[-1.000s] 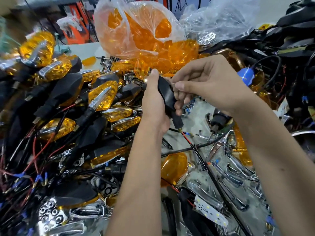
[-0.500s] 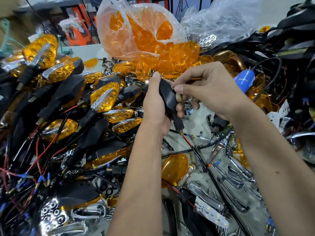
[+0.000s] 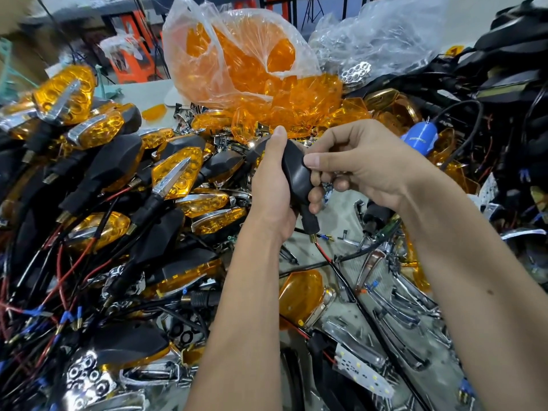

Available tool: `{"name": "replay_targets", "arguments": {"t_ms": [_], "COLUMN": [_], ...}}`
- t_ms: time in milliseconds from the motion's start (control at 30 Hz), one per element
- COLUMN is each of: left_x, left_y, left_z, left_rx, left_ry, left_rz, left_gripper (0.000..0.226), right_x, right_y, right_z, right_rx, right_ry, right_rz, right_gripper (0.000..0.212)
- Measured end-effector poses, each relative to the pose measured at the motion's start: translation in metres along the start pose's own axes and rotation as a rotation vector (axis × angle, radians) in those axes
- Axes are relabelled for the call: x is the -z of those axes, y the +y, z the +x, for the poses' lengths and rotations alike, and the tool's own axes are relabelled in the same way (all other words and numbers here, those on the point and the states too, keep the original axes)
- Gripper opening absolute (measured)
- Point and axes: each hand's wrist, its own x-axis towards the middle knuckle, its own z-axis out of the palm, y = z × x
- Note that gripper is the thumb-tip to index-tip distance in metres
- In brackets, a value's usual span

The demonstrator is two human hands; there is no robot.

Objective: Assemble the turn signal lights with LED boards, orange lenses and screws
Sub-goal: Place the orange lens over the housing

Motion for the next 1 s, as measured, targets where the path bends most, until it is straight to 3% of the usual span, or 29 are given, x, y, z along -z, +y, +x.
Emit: {"name": "replay_targets", "arguments": {"t_ms": [200, 267, 333, 433, 500, 567, 700, 900, 1000], "left_x": [-0.005, -0.007, -0.007, -0.005, -0.003, -0.001, 0.001, 0.004, 0.006], "left_y": [0.000, -0.001, -0.001, 0.001, 0.003, 0.005, 0.007, 0.004, 0.002], "left_z": [0.001, 0.000, 0.000, -0.002, -0.003, -0.004, -0.006, -0.005, -0.001], "left_rx": [0.012, 0.019, 0.049, 0.071, 0.079, 0.089, 0.117, 0.188, 0.259], "left_ry": [-0.005, -0.015, -0.036, -0.086, -0.123, -0.161, -0.236, -0.222, -0.157], "left_rz": [-0.040, -0.064, -0.113, -0.186, -0.245, -0.302, -0.430, -0.633, -0.601], "left_gripper": [0.066, 0.064, 0.059, 0.052, 0.051, 0.051, 0.052, 0.049, 0.049], "right_x": [-0.002, -0.004, 0.001, 0.023, 0.036, 0.041, 0.044, 0.057, 0.059], "right_y": [0.004, 0.006, 0.010, 0.016, 0.020, 0.024, 0.027, 0.023, 0.019], "right_z": [-0.001, 0.001, 0.003, 0.000, -0.002, -0.001, -0.001, -0.001, -0.007], "right_rx": [-0.130, -0.114, -0.079, -0.095, -0.267, -0.411, -0.504, -0.451, -0.339], "right_ry": [-0.026, 0.090, 0.419, 0.908, 0.946, 0.863, 0.727, 0.816, 0.814], "right_rz": [0.258, 0.270, -0.034, -0.786, -0.998, -1.100, -1.214, -1.002, -0.646], "right_gripper": [0.024, 0.027, 0.032, 0.035, 0.061, 0.091, 0.114, 0.089, 0.048]}}
